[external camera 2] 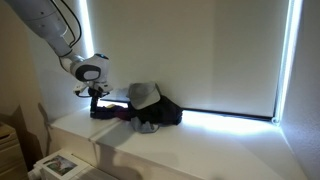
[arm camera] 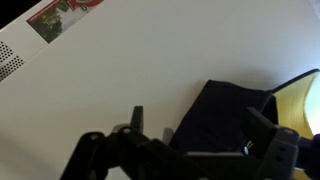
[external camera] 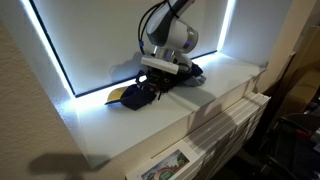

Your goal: Move the black cap to the right side

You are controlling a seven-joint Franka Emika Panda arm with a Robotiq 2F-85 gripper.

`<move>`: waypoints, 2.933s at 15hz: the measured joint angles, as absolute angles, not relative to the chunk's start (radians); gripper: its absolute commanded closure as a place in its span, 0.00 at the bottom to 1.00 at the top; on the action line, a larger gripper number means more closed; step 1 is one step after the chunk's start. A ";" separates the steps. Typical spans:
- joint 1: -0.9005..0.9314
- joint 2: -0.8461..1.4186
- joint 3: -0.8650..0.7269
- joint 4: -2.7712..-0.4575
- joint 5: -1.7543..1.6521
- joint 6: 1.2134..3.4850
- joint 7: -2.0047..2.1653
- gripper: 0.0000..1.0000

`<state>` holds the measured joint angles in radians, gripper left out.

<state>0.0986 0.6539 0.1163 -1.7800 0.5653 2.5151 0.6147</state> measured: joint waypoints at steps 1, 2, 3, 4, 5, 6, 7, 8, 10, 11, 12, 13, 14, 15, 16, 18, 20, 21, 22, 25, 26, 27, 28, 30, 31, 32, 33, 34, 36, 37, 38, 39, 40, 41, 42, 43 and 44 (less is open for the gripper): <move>0.099 0.657 0.115 -1.778 0.565 2.515 0.616 0.00; 0.099 0.659 0.115 -1.775 0.565 2.514 0.616 0.00; 0.099 0.660 0.115 -1.773 0.565 2.513 0.617 0.00; 0.099 0.660 0.115 -1.771 0.565 2.512 0.617 0.00; 0.099 0.660 0.115 -1.770 0.565 2.512 0.617 0.00; 0.099 0.660 0.115 -1.769 0.565 2.512 0.617 0.00; 0.099 0.660 0.115 -1.769 0.565 2.511 0.617 0.00; 0.099 0.660 0.115 -1.769 0.565 2.512 0.617 0.00; 0.113 0.659 0.105 -1.769 0.551 2.572 0.620 0.00; 0.130 0.659 0.089 -1.770 0.531 2.627 0.632 0.00; 0.151 0.659 0.070 -1.770 0.504 2.683 0.653 0.00; 0.172 0.660 0.049 -1.770 0.476 2.734 0.679 0.00; 0.180 0.660 0.044 -1.770 0.469 2.745 0.690 0.00; 0.180 0.661 0.047 -1.770 0.469 2.744 0.690 0.00; 0.180 0.661 0.047 -1.770 0.469 2.744 0.690 0.00; 0.178 0.661 0.047 -1.770 0.469 2.744 0.690 0.00; 0.178 0.662 0.048 -1.770 0.469 2.744 0.690 0.00; 0.177 0.664 0.050 -1.770 0.469 2.744 0.690 0.00; 0.175 0.668 0.052 -1.771 0.470 2.744 0.690 0.00; 0.172 0.684 0.057 -1.770 0.469 2.745 0.690 0.00; 0.172 0.686 0.057 -1.770 0.469 2.745 0.690 0.00; 0.172 0.686 0.057 -1.769 0.469 2.745 0.690 0.00; 0.172 0.686 0.057 -1.768 0.468 2.745 0.690 0.00; 0.172 0.686 0.059 -1.767 0.468 2.745 0.685 0.00; 0.168 0.687 0.065 -1.764 0.470 2.741 0.684 0.00; 0.155 0.693 0.081 -1.758 0.481 2.727 0.675 0.00; 0.132 0.705 0.106 -1.748 0.499 2.703 0.656 0.00; 0.108 0.721 0.129 -1.733 0.520 2.677 0.638 0.00; 0.074 0.754 0.153 -1.708 0.534 2.655 0.618 0.00; 0.068 0.763 0.155 -1.699 0.536 2.652 0.615 0.00; 0.067 0.769 0.156 -1.693 0.536 2.652 0.615 0.25; 0.069 0.769 0.154 -1.692 0.536 2.652 0.615 0.26; 0.071 0.769 0.153 -1.692 0.536 2.652 0.615 0.34; 0.073 0.769 0.152 -1.692 0.536 2.652 0.616 0.40; 0.073 0.769 0.152 -1.692 0.536 2.652 0.616 0.48; 0.073 0.769 0.151 -1.692 0.536 2.652 0.617 0.54; 0.073 0.768 0.150 -1.692 0.536 2.652 0.618 0.62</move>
<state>0.0732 0.7682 0.1501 -1.6918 0.5359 2.6523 0.6183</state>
